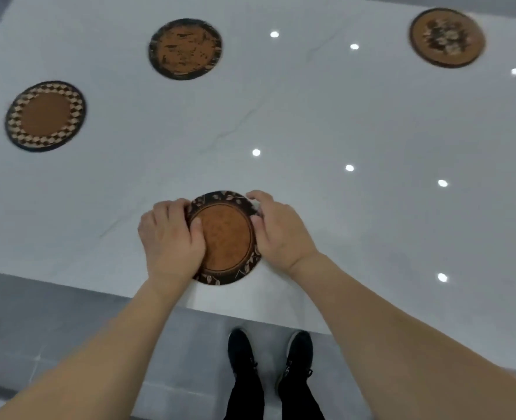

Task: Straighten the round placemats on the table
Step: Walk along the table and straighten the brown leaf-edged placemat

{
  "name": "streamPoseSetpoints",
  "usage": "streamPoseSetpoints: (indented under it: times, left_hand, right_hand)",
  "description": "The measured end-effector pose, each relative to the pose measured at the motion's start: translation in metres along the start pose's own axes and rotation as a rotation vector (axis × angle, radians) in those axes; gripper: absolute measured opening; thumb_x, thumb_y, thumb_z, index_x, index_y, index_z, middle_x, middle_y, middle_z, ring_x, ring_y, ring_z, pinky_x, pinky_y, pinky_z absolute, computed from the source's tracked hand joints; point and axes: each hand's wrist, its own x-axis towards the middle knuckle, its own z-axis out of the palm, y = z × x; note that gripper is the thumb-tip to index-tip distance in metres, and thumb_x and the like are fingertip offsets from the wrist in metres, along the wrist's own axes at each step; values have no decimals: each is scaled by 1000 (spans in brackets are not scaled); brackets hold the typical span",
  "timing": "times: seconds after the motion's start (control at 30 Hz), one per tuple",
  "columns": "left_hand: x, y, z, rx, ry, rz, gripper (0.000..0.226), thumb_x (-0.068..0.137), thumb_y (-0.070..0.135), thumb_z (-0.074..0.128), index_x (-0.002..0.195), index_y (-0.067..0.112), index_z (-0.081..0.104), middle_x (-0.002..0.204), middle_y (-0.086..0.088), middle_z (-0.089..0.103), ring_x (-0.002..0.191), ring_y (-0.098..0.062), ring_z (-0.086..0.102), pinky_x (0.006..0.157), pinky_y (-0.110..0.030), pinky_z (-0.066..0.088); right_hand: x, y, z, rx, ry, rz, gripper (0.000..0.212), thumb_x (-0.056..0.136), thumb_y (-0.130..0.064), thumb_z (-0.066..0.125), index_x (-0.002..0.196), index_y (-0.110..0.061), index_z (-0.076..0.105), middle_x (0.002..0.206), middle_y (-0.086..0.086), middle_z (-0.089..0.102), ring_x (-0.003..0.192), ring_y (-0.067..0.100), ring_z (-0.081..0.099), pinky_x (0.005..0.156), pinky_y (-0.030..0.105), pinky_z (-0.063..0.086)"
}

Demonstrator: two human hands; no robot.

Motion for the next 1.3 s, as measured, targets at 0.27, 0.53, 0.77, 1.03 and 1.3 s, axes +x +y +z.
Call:
streamPoseSetpoints:
  times: [0.27,0.53,0.77,1.03,1.3]
  left_hand:
    - [-28,156,38,109,-241,403,27,95,26,41,91,9,63,95,-10,58,89,-30,52,79,-40,38]
    - [-31,281,96,-33,-162,660,23,94,29,44,97,10,57,94,-6,54,84,-26,47,75,-38,37]
    - [-32,279,102,-60,-149,600,15,90,26,47,95,15,54,91,-2,51,84,-23,45,80,-38,36]
    - [-30,279,101,-57,-189,592,11,89,25,46,91,15,51,90,-1,51,84,-23,44,81,-38,35]
    - [-29,278,101,-66,-204,616,12,87,25,44,94,17,50,88,2,51,83,-22,42,82,-36,31]
  right_hand:
    - [-113,109,-118,-282,270,323,27,91,-11,43,106,-15,64,96,9,70,86,31,63,83,43,49]
    - [-146,181,-146,-375,446,500,29,91,-9,42,111,-11,62,83,8,65,74,30,56,72,41,43]
    - [-148,185,-147,-355,437,486,29,87,-9,46,111,-12,62,77,4,60,68,25,49,66,36,35]
    - [-148,190,-144,-329,478,467,24,90,-15,47,109,-16,61,83,0,62,73,23,52,72,35,36]
    - [-147,190,-143,-303,493,451,24,87,-14,47,106,-16,61,82,-2,62,72,21,52,71,35,39]
